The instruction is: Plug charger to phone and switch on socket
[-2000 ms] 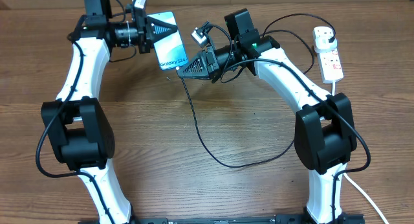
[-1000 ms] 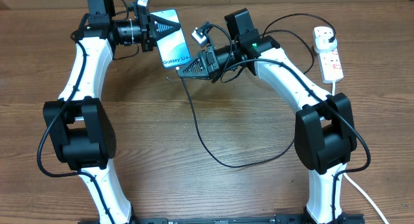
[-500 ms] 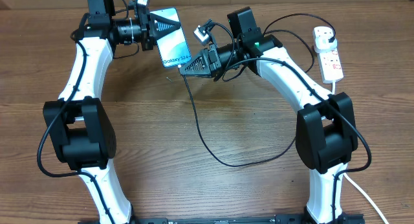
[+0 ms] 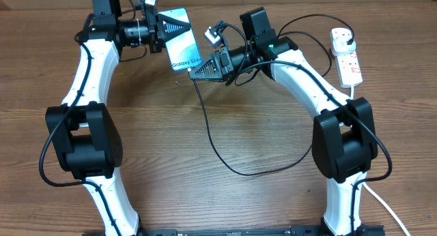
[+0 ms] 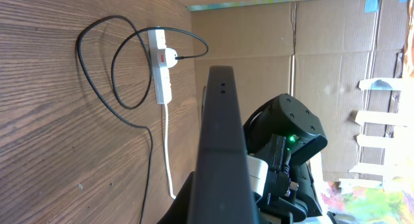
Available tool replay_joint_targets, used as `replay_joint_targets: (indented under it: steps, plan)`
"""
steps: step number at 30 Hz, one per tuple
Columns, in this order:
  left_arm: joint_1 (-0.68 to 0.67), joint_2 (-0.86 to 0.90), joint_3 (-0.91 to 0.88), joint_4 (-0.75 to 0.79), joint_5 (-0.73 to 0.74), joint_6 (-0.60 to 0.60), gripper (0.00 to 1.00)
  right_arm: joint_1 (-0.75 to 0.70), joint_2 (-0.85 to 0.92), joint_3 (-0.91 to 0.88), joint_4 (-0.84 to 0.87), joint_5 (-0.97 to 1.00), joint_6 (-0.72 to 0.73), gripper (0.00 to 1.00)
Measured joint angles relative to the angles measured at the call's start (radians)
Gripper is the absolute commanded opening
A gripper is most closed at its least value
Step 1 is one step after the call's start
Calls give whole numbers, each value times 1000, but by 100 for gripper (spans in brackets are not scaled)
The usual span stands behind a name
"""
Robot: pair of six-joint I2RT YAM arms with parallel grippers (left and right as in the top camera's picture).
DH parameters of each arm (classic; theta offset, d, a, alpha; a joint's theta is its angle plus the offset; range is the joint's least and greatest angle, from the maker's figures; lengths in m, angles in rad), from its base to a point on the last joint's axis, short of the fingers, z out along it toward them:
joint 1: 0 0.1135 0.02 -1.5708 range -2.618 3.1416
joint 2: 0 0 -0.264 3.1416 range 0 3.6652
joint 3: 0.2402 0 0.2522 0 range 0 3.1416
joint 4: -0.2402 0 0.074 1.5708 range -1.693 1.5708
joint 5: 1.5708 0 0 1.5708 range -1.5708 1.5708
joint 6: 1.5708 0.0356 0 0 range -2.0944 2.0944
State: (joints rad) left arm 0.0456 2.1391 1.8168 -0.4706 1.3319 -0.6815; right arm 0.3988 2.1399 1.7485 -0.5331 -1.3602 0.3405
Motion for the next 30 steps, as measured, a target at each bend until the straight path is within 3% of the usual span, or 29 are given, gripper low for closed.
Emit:
replay_joint_targets:
  steps: [30]
  plan:
    - [-5,0,0,25,3,-19,4,-1,0,0,0,7,3,4]
